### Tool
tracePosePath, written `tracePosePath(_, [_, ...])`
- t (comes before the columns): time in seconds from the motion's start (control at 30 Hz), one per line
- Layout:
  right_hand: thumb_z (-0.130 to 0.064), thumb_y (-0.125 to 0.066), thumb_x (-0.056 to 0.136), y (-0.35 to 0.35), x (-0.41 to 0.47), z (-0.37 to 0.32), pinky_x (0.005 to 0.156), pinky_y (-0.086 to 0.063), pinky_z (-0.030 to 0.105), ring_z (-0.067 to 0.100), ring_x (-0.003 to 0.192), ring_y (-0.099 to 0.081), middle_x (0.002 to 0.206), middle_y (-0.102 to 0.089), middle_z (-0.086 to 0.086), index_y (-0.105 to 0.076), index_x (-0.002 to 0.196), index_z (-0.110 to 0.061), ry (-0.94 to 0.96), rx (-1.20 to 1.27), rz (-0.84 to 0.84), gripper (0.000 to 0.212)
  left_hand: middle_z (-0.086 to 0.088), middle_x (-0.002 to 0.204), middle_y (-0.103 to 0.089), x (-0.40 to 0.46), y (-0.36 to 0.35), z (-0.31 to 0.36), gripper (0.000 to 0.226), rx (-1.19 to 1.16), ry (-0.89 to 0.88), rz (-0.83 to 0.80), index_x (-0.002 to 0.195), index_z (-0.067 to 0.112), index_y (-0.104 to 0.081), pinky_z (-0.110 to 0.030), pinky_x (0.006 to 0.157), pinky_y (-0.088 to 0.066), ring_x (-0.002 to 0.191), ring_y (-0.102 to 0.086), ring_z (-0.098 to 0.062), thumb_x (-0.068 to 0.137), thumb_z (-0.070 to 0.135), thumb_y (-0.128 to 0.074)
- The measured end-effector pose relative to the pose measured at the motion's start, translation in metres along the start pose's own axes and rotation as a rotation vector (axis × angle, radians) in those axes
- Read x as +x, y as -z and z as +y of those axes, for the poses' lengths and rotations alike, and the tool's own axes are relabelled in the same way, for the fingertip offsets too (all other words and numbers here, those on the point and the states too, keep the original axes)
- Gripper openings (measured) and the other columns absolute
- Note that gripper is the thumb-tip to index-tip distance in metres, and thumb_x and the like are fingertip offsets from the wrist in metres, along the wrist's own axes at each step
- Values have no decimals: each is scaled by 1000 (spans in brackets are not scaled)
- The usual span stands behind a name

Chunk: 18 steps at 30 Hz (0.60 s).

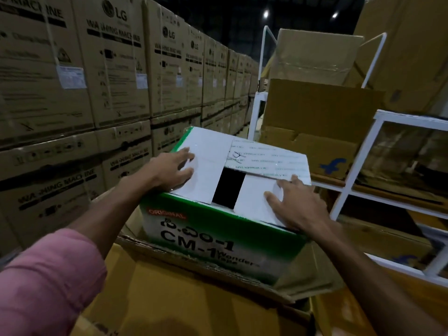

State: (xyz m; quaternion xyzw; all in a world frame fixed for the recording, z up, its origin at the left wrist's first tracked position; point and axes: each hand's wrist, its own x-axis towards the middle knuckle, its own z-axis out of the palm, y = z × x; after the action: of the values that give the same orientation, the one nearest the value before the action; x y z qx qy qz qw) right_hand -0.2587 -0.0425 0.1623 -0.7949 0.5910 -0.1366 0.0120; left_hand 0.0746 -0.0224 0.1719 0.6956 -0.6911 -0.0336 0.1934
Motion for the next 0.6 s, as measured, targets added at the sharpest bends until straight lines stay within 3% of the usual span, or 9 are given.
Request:
tracePosePath(0.13, [-62,-45,99,-38,19,2,99,-49,51,39,128,-55,162,-34,12,-52,145,-20,-2,-47,-147,62,-9,160,-39,28,-41,-18,67,228,33,-209,146,17,-48,-38,101,-40,130,-51,-33,98,64,-41])
tracePosePath(0.2, [-61,-45,99,-53,30,0,94,-49,47,39,125,-57,162,-34,12,-55,141,-19,4,-78,-173,60,-13,157,-42,39,-61,-30,62,196,61,-257,143,13,-48,-39,100,-40,127,-52,-32,102,59,-44])
tracePosePath(0.33, [-59,-39,102,-74,50,-1,88,-47,46,39,116,-60,147,-47,13,-55,139,-17,36,-158,-177,58,-6,171,-13,58,-89,-56,75,94,76,-291,160,17,-30,-38,113,-32,143,-41,-27,101,62,-43])
tracePosePath(0.43, [-62,-35,102,-94,62,7,81,-44,43,35,112,-60,138,-52,10,-55,137,-19,38,-179,-214,59,-1,171,3,68,-125,-71,83,80,115,-357,164,20,-17,-49,123,-20,152,-28,-25,99,67,-40])
tracePosePath(0.5, [-63,-32,101,-109,65,12,89,-45,46,36,120,-57,149,-47,9,-50,144,-22,18,-172,-243,62,1,171,9,70,-152,-75,87,139,122,-377,164,21,-10,-56,124,-6,156,-17,-26,98,72,-33])
tracePosePath(0.6, [-63,-30,102,-127,64,18,102,-43,54,45,137,-40,167,-21,6,-36,154,-25,-38,-103,-218,65,2,170,15,76,-171,-80,94,139,102,-327,164,23,-3,-61,121,5,157,-9,-31,92,79,-25])
